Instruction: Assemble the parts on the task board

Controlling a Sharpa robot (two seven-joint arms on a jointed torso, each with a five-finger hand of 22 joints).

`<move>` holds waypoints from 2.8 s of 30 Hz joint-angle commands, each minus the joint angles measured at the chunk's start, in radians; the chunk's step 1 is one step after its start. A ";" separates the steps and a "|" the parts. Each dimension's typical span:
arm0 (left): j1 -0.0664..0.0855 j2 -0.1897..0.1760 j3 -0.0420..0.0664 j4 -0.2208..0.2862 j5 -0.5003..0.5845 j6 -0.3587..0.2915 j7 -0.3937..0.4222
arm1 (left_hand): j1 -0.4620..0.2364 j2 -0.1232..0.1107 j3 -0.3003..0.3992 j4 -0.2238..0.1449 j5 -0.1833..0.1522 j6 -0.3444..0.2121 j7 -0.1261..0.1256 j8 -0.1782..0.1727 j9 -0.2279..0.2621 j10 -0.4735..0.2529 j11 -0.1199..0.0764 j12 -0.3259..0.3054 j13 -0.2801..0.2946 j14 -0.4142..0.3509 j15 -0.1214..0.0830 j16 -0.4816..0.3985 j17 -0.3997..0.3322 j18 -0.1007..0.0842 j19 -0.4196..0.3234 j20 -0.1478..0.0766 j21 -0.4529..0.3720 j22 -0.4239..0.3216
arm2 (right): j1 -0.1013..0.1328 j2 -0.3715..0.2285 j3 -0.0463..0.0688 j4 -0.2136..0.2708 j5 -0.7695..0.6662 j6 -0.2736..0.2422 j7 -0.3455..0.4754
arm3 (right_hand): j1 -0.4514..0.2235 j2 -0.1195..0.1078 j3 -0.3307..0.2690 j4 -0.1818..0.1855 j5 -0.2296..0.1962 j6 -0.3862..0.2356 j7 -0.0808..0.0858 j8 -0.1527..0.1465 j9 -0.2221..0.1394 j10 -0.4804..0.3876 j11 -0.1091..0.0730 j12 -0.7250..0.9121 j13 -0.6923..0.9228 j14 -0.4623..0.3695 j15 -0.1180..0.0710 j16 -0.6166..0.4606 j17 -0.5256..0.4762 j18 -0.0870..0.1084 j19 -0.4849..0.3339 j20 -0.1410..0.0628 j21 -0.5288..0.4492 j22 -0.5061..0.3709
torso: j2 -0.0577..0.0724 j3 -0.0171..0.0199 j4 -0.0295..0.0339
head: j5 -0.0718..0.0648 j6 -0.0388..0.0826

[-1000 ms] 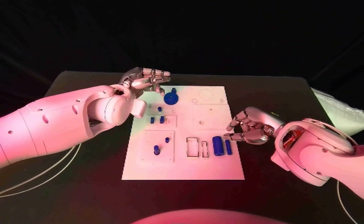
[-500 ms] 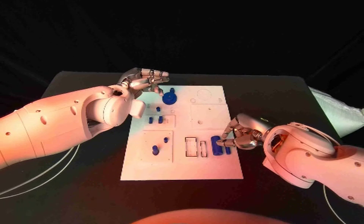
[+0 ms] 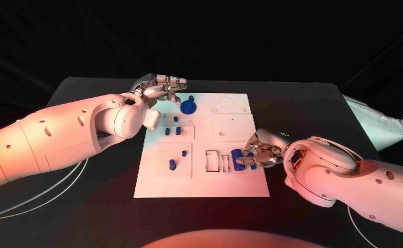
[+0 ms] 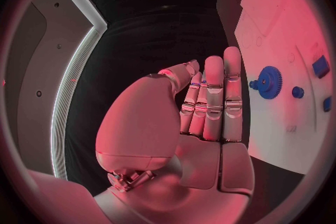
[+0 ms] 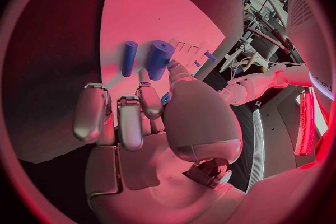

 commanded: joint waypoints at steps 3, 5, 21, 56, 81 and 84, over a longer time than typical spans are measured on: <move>0.000 0.001 0.001 0.002 -0.003 0.014 0.007 | -0.011 0.001 -0.002 -0.002 0.002 -0.009 0.001 0.004 0.001 -0.006 -0.002 0.003 0.000 -0.004 0.006 0.001 -0.001 0.019 -0.005 0.000 -0.004 0.001 | -0.011 0.021 0.000 -0.015 -0.025 0.034 -0.022 | 0.006 0.009 -0.009 0.002 0.006 -0.001 -0.002 0.002 0.001 0.006 -0.001 0.006 0.001 0.073 0.002 0.003 0.089 -0.017 0.009 0.000 0.007 0.002 | 0.000 0.0004 -0.0015 | 0.001 -0.001; 0.000 0.001 0.001 0.002 -0.003 0.015 0.007 | -0.014 0.002 -0.002 -0.001 0.003 -0.009 0.001 0.006 0.001 -0.007 -0.002 0.005 0.000 -0.004 0.006 0.001 -0.002 0.018 -0.005 0.000 -0.005 0.001 | -0.016 0.028 0.000 -0.022 -0.028 0.032 -0.023 | 0.006 0.009 -0.009 0.003 0.005 -0.001 -0.002 0.003 0.001 0.006 -0.001 0.006 0.001 0.073 0.002 0.003 0.088 -0.017 0.008 0.001 0.007 0.001 | 0.000 0.0005 -0.0010 | 0.000 -0.002; -0.002 0.000 0.001 0.002 -0.003 0.016 0.006 | -0.016 0.003 -0.003 -0.001 0.003 -0.010 0.002 0.006 0.001 -0.008 -0.001 0.005 0.000 -0.004 0.006 0.002 -0.003 0.018 -0.005 0.000 -0.005 0.001 | -0.029 0.048 0.000 -0.050 -0.042 -0.005 -0.035 | 0.047 0.044 -0.017 0.011 0.013 0.020 -0.011 0.030 0.010 0.012 -0.008 0.007 0.012 0.074 -0.004 0.008 0.097 -0.017 0.010 -0.003 0.009 0.005 | 0.000 -0.0007 -0.0013 | -0.004 0.000; -0.004 0.002 0.001 0.003 -0.003 0.019 0.007 | -0.016 0.003 -0.003 -0.001 0.003 -0.010 0.002 0.006 0.001 -0.008 -0.001 0.005 0.000 -0.004 0.006 0.002 -0.003 0.018 -0.005 0.000 -0.005 0.001 | -0.042 0.111 0.003 -0.002 0.080 -0.037 0.027 | -0.018 0.091 -0.096 0.054 0.075 0.076 -0.038 0.059 0.056 0.035 -0.032 -0.011 0.028 0.075 -0.024 0.009 0.101 -0.021 0.023 -0.023 0.019 0.025 | 0.000 -0.0021 0.0046 | 0.004 -0.006; -0.004 0.000 0.001 0.003 -0.003 0.020 0.005 | -0.017 0.004 -0.002 -0.001 0.003 -0.012 0.002 0.007 0.001 -0.010 -0.001 0.007 0.000 -0.005 0.006 0.002 -0.004 0.019 -0.006 0.001 -0.005 0.001 | -0.043 0.141 0.003 -0.023 0.020 -0.087 0.038 | -0.229 0.120 -0.223 0.057 -0.196 0.068 -0.038 0.059 0.091 0.020 -0.031 -0.059 0.004 0.072 -0.024 -0.003 0.086 -0.020 0.021 -0.023 0.014 0.020 | 0.001 -0.0007 0.0078 | 0.006 -0.007; -0.004 0.000 0.001 0.003 -0.003 0.020 0.005 | -0.018 0.004 -0.002 -0.001 0.003 -0.012 0.002 0.008 0.001 -0.011 -0.001 0.008 -0.001 -0.005 0.006 0.002 -0.004 0.019 -0.006 0.001 -0.005 0.001 | -0.043 0.137 0.003 -0.019 0.016 -0.075 0.054 | -0.179 0.122 -0.216 0.043 -0.160 0.068 -0.039 0.060 0.100 0.022 -0.032 -0.060 0.008 0.072 -0.024 -0.004 0.086 -0.020 0.021 -0.024 0.014 0.021 | 0.002 -0.0006 0.0087 | 0.006 -0.008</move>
